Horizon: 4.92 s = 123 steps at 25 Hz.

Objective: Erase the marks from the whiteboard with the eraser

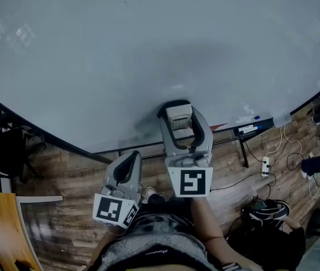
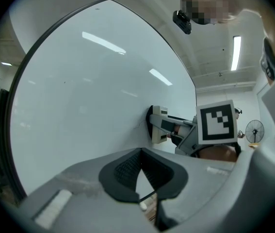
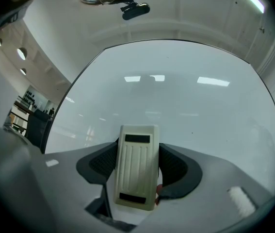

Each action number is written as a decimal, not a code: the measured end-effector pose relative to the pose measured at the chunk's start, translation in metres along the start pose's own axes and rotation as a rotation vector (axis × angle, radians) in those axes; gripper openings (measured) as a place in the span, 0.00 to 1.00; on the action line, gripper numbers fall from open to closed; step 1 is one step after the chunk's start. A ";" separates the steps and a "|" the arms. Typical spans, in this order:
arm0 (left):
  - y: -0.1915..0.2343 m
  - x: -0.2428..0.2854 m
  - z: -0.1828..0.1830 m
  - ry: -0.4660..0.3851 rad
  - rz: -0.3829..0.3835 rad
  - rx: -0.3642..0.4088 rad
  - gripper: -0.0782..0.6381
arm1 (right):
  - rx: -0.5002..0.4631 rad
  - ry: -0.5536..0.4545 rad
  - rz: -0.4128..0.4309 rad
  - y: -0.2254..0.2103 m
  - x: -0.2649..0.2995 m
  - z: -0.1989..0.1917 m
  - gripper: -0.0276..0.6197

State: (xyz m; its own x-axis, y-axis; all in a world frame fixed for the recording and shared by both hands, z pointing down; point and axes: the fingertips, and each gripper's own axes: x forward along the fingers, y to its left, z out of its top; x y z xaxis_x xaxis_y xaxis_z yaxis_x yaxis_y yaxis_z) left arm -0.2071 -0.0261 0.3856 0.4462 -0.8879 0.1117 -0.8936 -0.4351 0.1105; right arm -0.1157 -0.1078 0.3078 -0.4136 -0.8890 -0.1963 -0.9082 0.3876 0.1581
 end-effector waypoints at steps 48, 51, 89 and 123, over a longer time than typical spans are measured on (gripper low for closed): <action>-0.230 0.198 -0.003 -0.005 0.036 -0.020 0.11 | 0.004 0.015 -0.169 -0.380 -0.072 -0.047 0.46; -0.231 0.201 -0.003 -0.009 0.037 -0.018 0.11 | 0.005 0.011 -0.159 -0.381 -0.071 -0.047 0.46; -0.073 0.070 0.007 -0.005 -0.017 -0.023 0.11 | 0.022 -0.020 -0.172 -0.157 -0.027 0.000 0.46; 0.011 -0.006 -0.009 0.007 -0.001 -0.050 0.11 | -0.025 -0.075 -0.011 0.009 0.009 0.019 0.46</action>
State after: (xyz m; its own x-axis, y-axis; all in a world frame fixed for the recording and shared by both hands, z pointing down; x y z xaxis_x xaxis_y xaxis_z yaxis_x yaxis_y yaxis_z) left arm -0.2195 -0.0241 0.3949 0.4480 -0.8862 0.1182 -0.8894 -0.4282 0.1602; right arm -0.1291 -0.1073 0.2897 -0.4084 -0.8721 -0.2695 -0.9110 0.3711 0.1797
